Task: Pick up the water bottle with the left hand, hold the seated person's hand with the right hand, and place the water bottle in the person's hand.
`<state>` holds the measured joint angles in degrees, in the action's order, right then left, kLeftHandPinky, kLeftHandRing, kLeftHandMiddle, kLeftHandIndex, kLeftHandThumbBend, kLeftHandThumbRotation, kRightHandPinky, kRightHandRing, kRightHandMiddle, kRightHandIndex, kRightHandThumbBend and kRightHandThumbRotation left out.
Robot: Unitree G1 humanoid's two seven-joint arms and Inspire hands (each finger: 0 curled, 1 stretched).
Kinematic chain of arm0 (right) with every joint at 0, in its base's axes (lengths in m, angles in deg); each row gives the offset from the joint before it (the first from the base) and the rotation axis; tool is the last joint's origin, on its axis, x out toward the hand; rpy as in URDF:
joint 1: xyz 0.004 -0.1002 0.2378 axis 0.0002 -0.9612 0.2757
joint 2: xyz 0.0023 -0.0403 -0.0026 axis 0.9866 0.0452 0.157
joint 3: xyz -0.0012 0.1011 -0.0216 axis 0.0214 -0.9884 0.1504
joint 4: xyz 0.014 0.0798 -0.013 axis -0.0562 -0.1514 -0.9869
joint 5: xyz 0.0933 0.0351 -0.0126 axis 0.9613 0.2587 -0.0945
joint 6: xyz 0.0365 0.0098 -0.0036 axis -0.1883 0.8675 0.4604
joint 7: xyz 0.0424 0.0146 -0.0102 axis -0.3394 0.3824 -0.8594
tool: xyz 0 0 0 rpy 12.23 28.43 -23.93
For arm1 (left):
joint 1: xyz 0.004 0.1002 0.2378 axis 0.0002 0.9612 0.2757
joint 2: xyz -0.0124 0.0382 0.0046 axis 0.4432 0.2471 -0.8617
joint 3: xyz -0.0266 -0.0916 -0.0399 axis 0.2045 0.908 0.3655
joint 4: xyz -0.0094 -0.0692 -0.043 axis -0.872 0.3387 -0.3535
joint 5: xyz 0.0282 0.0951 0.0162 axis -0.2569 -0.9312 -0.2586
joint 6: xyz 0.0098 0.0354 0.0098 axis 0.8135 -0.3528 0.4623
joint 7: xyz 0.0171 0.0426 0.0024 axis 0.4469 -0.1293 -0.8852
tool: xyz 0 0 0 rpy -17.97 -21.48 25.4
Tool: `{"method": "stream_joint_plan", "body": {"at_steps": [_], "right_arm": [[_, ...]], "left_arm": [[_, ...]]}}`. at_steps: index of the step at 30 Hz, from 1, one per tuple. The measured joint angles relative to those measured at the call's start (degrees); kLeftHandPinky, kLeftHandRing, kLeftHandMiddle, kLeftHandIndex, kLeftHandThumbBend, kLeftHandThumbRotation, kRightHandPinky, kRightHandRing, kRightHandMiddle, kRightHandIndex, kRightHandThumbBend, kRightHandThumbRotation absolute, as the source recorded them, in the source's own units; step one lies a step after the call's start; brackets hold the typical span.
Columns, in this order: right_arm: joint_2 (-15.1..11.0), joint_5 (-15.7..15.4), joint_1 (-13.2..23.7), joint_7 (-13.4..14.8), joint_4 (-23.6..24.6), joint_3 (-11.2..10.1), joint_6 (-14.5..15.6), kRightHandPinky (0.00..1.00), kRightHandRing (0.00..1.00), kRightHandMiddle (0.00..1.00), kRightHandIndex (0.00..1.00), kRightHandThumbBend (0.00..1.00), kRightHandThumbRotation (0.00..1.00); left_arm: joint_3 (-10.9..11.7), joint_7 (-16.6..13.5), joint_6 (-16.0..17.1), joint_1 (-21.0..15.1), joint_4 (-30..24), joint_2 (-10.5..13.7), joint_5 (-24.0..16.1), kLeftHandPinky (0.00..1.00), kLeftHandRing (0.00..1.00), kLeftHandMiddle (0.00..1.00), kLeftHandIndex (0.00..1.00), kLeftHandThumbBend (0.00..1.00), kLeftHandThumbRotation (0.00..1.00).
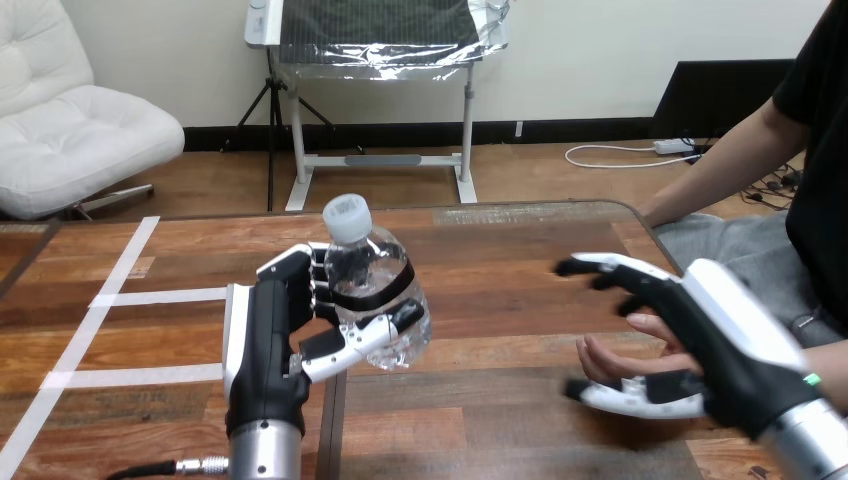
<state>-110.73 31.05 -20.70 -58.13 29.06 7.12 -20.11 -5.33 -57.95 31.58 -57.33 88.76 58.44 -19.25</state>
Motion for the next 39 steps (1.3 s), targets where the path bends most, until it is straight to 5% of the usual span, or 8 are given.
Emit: {"method": "stream_joint_plan", "body": {"at_steps": [14,39], "right_arm": [[-4.76,-2.02,1.38,-2.81,0.04,-1.48,5.28,0.75,0.84,0.87,0.81,0.86,0.00],[-7.55,-9.08,2.58,-6.18,0.53,-1.39,11.93,0.80,0.87,0.88,0.83,0.86,0.00]], "left_arm": [[-0.36,0.07,-0.01,0.43,-0.43,-0.04,0.02,0.35,0.39,0.44,0.46,0.66,0.00],[-0.31,0.09,0.01,0.43,-0.98,0.15,0.01,0.35,0.39,0.44,0.47,0.64,0.00]]}}
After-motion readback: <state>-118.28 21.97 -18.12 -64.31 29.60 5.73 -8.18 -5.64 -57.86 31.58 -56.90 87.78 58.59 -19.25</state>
